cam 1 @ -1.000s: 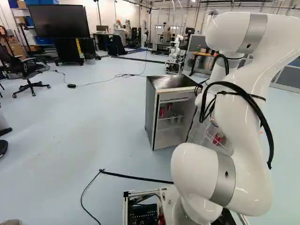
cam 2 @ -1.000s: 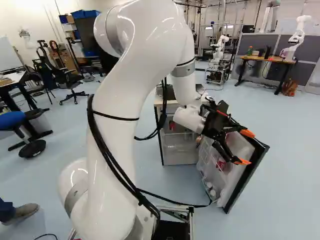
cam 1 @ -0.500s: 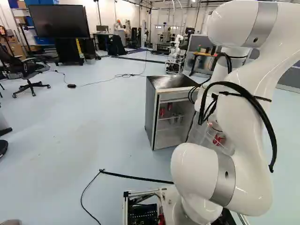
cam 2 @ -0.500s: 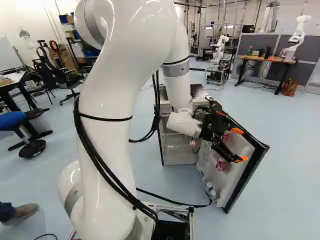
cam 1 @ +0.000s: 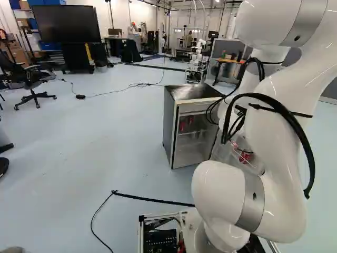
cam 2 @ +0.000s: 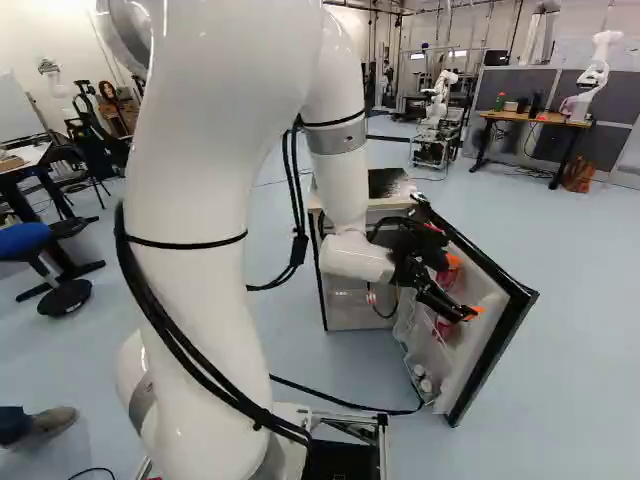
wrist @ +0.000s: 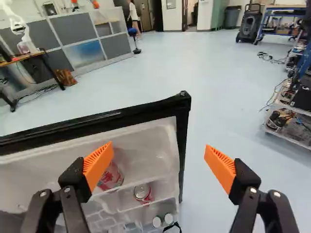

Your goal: Grab a drink from the fridge

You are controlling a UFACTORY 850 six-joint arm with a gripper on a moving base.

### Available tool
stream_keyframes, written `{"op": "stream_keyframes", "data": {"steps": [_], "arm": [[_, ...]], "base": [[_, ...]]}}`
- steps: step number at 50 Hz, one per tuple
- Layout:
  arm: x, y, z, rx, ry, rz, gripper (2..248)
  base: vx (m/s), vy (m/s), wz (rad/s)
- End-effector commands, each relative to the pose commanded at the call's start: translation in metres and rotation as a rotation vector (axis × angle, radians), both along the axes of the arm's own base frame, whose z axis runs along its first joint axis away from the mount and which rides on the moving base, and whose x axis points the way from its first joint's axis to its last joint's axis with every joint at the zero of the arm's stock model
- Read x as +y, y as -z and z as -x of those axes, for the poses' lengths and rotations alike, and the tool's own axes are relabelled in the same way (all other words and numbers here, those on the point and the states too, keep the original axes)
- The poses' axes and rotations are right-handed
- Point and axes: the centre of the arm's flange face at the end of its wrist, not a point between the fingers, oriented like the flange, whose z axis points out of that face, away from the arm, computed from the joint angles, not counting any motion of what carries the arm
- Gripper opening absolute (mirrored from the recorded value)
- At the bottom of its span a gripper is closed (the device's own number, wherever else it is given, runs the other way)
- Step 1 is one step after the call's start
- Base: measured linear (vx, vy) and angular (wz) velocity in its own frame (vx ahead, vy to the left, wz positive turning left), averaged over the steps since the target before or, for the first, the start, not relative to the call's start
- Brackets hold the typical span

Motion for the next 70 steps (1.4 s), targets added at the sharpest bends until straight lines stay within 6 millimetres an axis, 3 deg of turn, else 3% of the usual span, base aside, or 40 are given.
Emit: {"op": "stream_keyframes", "data": {"steps": [37, 70], "arm": [[0.054, -0.004, 0.043, 0.075, -0.385, -0.015, 247], [0.075, -0.004, 0.028, 0.113, -0.730, 0.010, 247]], "base": [[0.000, 0.000, 0.000], [0.000, 0.000, 0.000]]}}
